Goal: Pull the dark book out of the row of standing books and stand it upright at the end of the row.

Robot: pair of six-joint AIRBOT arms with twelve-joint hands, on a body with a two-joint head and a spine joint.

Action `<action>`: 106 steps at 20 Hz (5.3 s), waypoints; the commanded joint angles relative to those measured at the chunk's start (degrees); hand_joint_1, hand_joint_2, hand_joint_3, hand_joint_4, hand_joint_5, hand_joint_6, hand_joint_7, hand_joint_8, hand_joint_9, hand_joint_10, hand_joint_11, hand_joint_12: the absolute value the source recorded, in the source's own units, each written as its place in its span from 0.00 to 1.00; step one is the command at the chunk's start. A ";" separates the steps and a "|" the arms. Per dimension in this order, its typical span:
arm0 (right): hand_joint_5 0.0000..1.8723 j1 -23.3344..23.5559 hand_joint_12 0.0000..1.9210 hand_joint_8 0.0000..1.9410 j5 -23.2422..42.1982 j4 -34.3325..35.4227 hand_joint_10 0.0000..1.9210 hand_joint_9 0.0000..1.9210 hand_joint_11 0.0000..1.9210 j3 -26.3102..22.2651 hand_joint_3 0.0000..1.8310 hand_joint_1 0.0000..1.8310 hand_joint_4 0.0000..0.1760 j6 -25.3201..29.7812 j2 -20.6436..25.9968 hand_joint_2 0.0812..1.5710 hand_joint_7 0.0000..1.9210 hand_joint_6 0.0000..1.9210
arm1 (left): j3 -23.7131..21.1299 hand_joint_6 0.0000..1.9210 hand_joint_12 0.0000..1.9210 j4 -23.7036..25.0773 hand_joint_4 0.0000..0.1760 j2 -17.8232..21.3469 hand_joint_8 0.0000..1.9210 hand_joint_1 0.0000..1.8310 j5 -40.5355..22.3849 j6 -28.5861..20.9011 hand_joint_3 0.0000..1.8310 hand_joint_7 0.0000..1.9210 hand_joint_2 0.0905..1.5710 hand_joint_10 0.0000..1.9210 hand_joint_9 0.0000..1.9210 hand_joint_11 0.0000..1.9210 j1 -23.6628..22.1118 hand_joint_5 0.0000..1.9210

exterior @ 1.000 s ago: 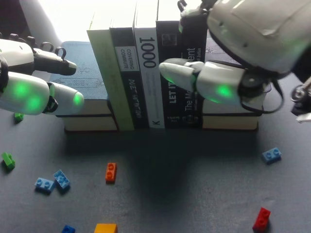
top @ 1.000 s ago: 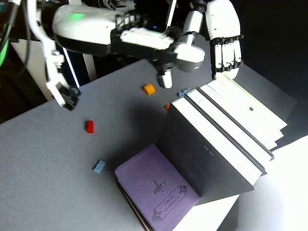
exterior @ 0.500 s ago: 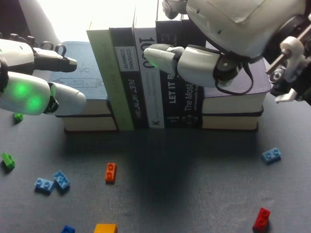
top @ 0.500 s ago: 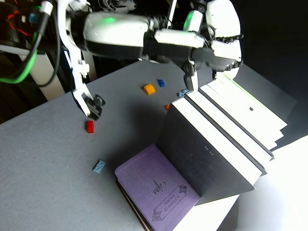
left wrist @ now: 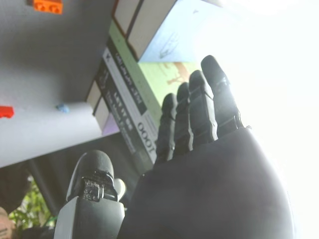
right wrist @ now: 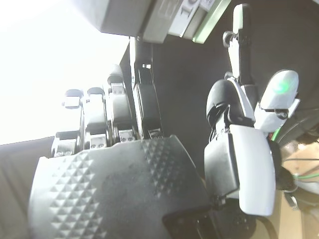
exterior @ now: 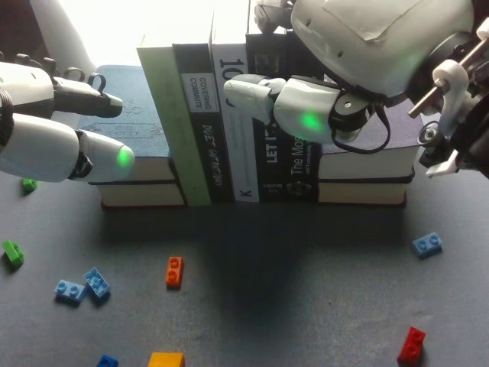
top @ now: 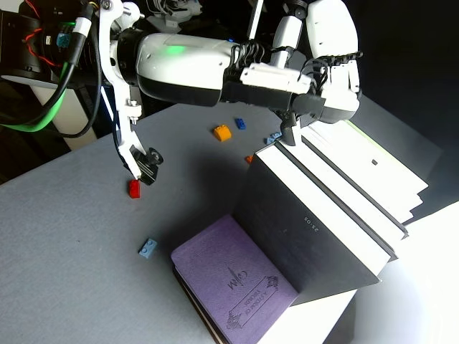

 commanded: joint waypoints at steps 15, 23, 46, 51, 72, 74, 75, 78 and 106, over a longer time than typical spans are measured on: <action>0.37 -0.57 0.00 0.01 7.07 13.98 0.00 0.01 0.00 -12.68 0.00 0.00 0.00 -9.56 2.85 0.74 0.15 0.29 | 0.18 0.00 0.28 1.50 0.14 0.33 0.00 0.00 -4.48 0.08 0.00 0.06 0.78 0.00 0.07 0.00 -0.58 0.07; 0.36 -0.74 0.00 0.00 7.82 17.74 0.00 0.00 0.00 -17.21 0.00 0.00 0.00 -10.97 2.95 0.74 0.13 0.29 | 0.11 0.00 0.27 1.48 0.10 0.33 0.00 0.00 -4.47 0.19 0.00 0.05 0.78 0.00 0.06 0.00 -0.55 0.06; 0.38 -11.46 0.00 0.00 6.53 17.99 0.01 0.02 0.00 -23.48 0.00 0.00 0.00 -14.14 4.34 0.74 0.15 0.27 | 0.04 0.00 0.30 1.49 0.18 0.34 0.00 0.00 -4.29 -0.01 0.00 0.07 0.78 0.00 0.07 0.00 -0.45 0.08; 0.38 -13.19 0.00 0.00 4.95 17.99 0.01 0.02 0.00 -19.76 0.00 0.00 0.00 -12.44 3.64 0.75 0.16 0.27 | -0.05 0.00 0.29 1.47 0.17 0.36 0.00 0.00 -4.23 -0.01 0.00 0.07 0.77 0.00 0.08 0.01 -0.42 0.07; 0.39 -20.89 0.00 0.01 9.67 17.18 0.01 0.02 0.00 -29.83 0.00 0.00 0.00 -13.17 9.50 0.74 0.15 0.28 | -0.09 0.00 0.31 1.46 0.18 0.41 0.00 0.00 -4.12 -0.13 0.00 0.07 0.77 0.00 0.08 0.00 -0.23 0.07; 0.40 -20.85 0.00 0.01 11.62 18.22 0.01 0.03 0.00 -30.40 0.00 0.00 0.00 -12.81 12.58 0.75 0.17 0.27 | -0.09 0.00 0.29 1.46 0.09 0.41 0.00 0.00 -4.12 -0.13 0.00 0.06 0.78 0.00 0.08 0.00 -0.23 0.06; 0.39 -20.82 0.00 0.00 12.24 18.22 0.00 0.03 0.00 -30.50 0.00 0.00 0.00 -12.44 14.02 0.75 0.17 0.26 | -0.08 0.00 0.29 1.46 0.18 0.41 0.00 0.00 -4.12 -0.13 0.00 0.06 0.77 0.00 0.08 0.00 -0.23 0.05; 0.38 -19.60 0.02 0.01 12.97 21.55 0.02 0.07 0.03 -30.51 0.00 0.00 0.00 -12.75 18.48 0.75 0.19 0.26 | -0.08 0.00 0.32 1.46 0.20 0.41 0.00 0.00 -4.12 -0.13 0.00 0.10 0.77 0.01 0.12 0.04 -0.23 0.07; 0.38 -11.14 1.00 0.78 6.02 19.72 0.95 0.24 0.13 -26.61 0.00 0.01 0.00 -9.28 30.27 0.76 0.35 0.63 | -0.29 0.00 0.77 1.45 0.00 0.42 0.05 0.12 -3.86 -0.36 0.00 0.58 0.80 0.53 0.39 0.25 -0.03 0.50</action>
